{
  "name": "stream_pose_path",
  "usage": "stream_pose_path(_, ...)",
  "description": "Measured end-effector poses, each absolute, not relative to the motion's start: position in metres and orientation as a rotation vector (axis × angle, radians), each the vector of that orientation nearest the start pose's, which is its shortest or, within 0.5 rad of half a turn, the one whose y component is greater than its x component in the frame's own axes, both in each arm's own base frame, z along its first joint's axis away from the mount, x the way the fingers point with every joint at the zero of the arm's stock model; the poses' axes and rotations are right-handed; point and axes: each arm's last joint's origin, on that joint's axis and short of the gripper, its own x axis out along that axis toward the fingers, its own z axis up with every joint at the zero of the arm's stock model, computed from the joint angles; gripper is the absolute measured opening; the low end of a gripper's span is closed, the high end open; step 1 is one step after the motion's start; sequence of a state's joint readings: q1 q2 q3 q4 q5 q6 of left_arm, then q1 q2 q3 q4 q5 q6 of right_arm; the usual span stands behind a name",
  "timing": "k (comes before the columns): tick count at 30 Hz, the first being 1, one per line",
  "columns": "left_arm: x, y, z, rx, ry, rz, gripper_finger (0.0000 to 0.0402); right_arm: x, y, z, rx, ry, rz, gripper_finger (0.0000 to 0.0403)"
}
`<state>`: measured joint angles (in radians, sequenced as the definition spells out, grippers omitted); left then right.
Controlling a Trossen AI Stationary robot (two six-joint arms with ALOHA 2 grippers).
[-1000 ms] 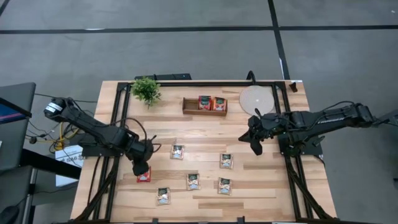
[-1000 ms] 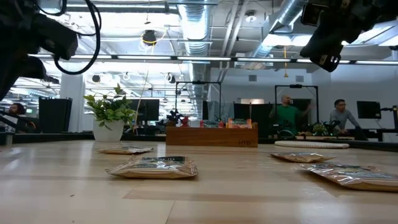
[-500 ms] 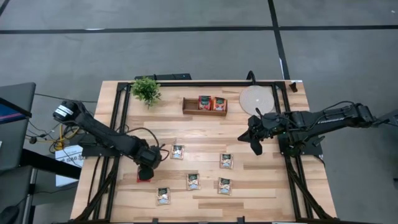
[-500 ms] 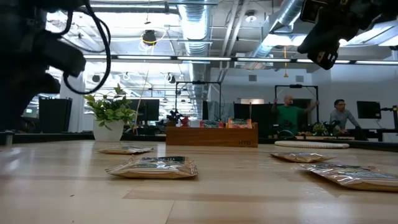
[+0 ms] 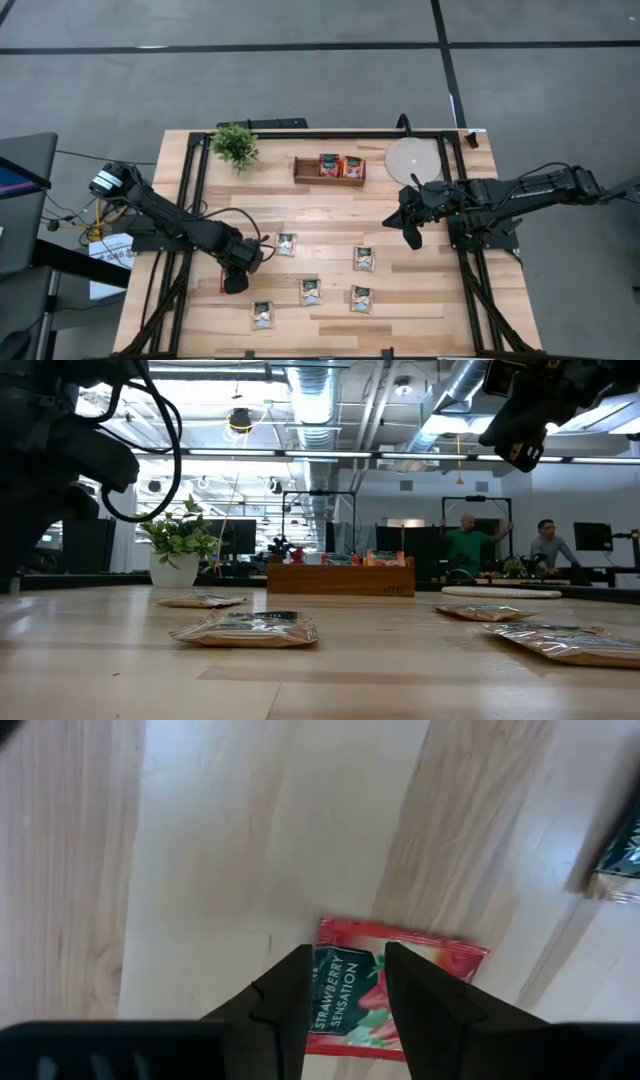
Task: Pick & Place Tea
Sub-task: Put the red tea bag into the middle section of the wooden organizer
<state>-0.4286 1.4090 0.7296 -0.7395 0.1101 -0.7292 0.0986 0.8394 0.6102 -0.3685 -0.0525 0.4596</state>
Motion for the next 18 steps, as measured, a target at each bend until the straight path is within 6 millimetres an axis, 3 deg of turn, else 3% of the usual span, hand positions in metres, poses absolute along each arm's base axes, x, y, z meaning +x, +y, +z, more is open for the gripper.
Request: stream_pose_path(18, 0.1991, -0.0946, 0.1613, -0.309, 1.486, 0.037, 0.0119, 0.1748, 0.0188, 0.2483, 0.406, 0.621, 0.014, 0.0006)
